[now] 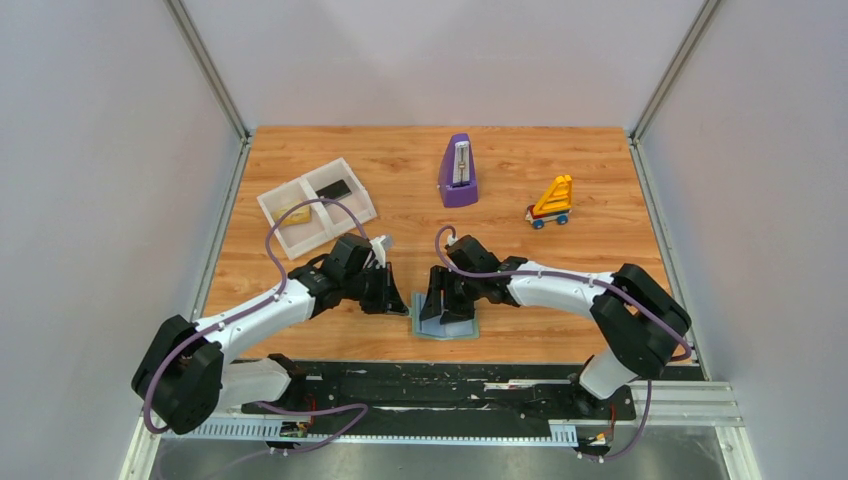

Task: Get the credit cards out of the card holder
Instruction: Remove the credit card from the card holder.

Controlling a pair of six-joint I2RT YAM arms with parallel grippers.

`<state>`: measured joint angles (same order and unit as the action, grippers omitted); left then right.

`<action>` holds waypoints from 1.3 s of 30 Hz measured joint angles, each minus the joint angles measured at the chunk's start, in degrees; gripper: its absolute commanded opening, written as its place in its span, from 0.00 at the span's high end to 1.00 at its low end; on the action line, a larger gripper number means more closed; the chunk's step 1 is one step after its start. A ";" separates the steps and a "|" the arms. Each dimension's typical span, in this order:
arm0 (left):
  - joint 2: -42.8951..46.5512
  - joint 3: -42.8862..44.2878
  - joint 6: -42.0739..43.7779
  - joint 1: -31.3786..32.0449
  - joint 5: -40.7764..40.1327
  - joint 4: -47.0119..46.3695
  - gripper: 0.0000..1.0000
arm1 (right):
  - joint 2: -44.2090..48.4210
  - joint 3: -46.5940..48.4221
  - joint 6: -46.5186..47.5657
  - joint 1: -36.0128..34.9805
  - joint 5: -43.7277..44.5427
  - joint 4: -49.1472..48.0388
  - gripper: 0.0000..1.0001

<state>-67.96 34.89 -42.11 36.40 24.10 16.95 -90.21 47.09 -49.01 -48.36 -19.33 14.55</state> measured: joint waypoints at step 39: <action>1.11 -0.04 -0.04 0.00 -0.13 0.66 1.00 | -2.84 2.47 -1.31 -2.14 4.17 4.20 0.41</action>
<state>-66.85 34.85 -42.15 36.40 23.97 17.61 -93.06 49.56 -50.33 -50.50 -15.16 18.74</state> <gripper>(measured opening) 0.020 0.592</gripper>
